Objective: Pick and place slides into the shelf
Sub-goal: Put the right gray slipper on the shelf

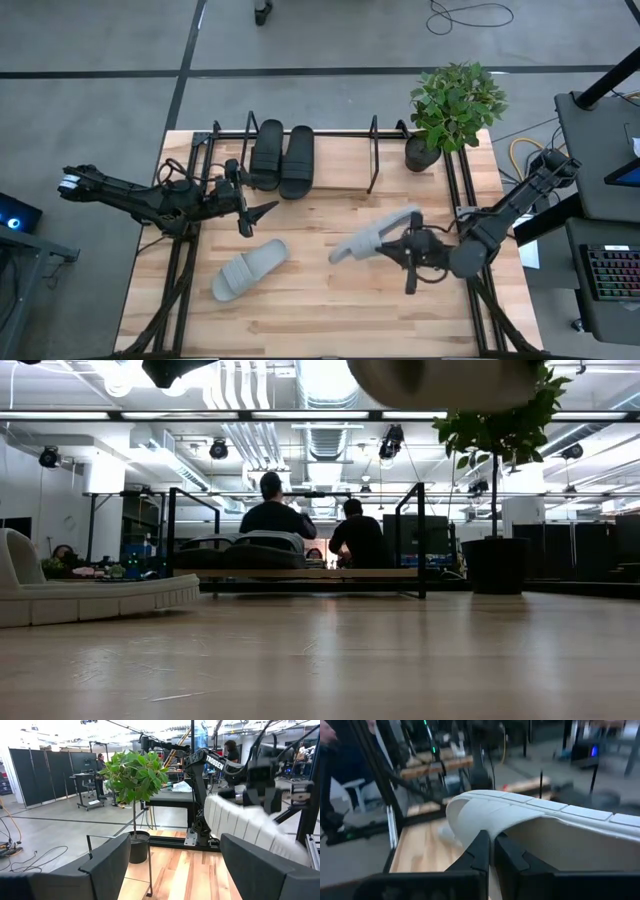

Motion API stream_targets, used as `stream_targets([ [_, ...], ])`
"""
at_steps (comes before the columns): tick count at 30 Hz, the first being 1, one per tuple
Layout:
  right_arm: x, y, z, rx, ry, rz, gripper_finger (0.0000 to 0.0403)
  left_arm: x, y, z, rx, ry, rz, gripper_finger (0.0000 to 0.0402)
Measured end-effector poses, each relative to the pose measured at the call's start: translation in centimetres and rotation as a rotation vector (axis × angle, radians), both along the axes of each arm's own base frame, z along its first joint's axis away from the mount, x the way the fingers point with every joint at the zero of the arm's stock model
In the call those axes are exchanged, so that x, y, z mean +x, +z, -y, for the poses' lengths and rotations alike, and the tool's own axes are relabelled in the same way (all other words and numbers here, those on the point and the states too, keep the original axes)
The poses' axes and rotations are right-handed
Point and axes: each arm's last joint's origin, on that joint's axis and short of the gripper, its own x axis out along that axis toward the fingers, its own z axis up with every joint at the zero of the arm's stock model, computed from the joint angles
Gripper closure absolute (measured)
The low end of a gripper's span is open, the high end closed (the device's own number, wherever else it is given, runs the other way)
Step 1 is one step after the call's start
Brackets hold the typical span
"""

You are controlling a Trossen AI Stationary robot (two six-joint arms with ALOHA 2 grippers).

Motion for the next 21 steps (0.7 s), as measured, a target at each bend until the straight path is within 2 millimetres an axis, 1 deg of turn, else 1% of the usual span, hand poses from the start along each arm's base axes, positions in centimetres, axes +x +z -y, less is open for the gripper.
stream_targets([
  [6, 0.2, 2.0, -0.1, -0.137, -0.016, 0.124, 0.0394, 0.1, 0.0, 0.1, 0.011, -0.040, 0.008, 0.0109],
  [10, 0.6, 2.5, 0.2, -0.242, -0.074, 0.148, 0.0394, 0.6, 0.0, 0.7, 0.068, -0.181, 0.022, 0.0109],
  [12, 1.1, 2.4, 0.2, -0.276, -0.088, 0.153, 0.0394, 1.2, 0.1, 1.0, 0.079, -0.258, 0.058, 0.0109],
  [14, 1.7, 2.4, 0.4, -0.303, -0.109, 0.162, 0.0394, 1.8, 0.2, 1.3, 0.097, -0.299, 0.098, 0.0109],
  [19, 2.6, 2.4, 0.8, -0.376, -0.144, 0.179, 0.0394, 3.7, -0.4, 1.7, 0.180, -0.280, 0.109, 0.0109],
  [21, 2.8, 2.6, 0.8, -0.400, -0.152, 0.187, 0.0394, 4.4, 0.0, 1.8, 0.194, -0.274, 0.121, 0.0109],
])
